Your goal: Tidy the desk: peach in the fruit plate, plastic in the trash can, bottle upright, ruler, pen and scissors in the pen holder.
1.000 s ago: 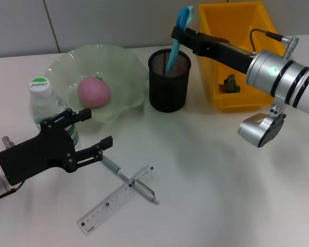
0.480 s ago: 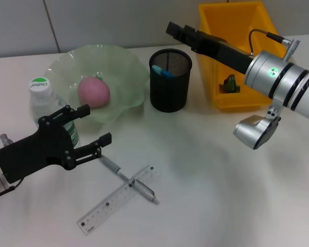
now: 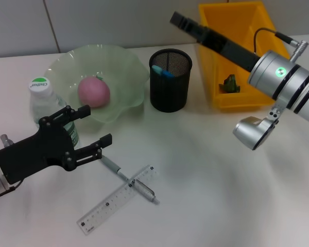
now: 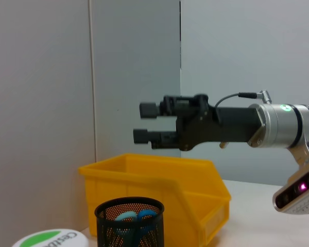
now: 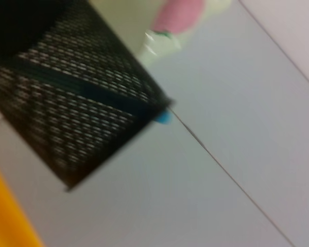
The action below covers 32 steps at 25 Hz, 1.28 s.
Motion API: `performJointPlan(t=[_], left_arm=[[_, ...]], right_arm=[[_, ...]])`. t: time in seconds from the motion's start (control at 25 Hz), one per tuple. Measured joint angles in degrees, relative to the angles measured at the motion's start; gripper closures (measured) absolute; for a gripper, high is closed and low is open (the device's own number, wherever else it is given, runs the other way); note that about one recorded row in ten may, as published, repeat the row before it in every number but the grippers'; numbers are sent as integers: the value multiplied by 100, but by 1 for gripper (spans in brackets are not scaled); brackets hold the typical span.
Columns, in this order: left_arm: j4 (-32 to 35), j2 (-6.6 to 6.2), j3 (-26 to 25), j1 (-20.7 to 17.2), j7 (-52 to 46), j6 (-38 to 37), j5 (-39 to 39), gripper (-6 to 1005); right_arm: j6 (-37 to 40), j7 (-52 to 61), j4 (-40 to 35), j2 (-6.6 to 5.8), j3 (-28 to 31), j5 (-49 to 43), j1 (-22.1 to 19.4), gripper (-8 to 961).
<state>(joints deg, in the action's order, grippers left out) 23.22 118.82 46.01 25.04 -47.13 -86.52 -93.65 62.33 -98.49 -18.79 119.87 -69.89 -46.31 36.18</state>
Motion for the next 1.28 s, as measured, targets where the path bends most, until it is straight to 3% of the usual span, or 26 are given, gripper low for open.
performJointPlan(t=[0.16, 0.2, 0.36, 0.56, 0.6, 0.64, 0.8, 0.96, 1.0, 1.04, 1.28], left_arm=[[-2, 0, -2, 0, -6, -55, -1, 225], [-2, 0, -10, 0, -11, -78, -1, 225], [-9, 0, -20, -32, -15, -149, 36, 226], [-11, -2, 3, -69, -19, -198, 44, 227], [-11, -4, 3, -80, -21, -209, 44, 227], [-11, -3, 5, -83, -23, -218, 45, 228], [-18, 0, 11, -105, -29, -297, 48, 229], [-20, -5, 13, -113, -49, -374, 49, 229], [-20, -8, 13, -113, -63, -392, 49, 230], [-20, -9, 14, -114, -87, -415, 49, 230], [-14, -27, 15, -103, -303, -472, 21, 231]], right_arm=[[381, 323, 112, 0, -88, 716, 12, 232], [604, 492, 234, 0, -330, 1323, 29, 226], [992, 1077, 358, 0, -891, 2215, -2, 203], [1776, 2894, 325, 0, -1509, 3253, -183, 174], [1948, 3726, 316, 0, -1690, 3606, -222, 169], [1948, 3726, 316, 0, -1690, 3606, -222, 163], [2023, 6029, 287, 0, -2101, 4409, -316, 141], [1768, 8973, 289, -75, -2028, 4632, -341, 130], [1569, 10514, 294, -142, -1966, 4520, -353, 130], [1569, 10514, 294, -142, -1966, 4520, -353, 130], [1371, 13772, 282, -357, -1952, 3124, -358, 129]])
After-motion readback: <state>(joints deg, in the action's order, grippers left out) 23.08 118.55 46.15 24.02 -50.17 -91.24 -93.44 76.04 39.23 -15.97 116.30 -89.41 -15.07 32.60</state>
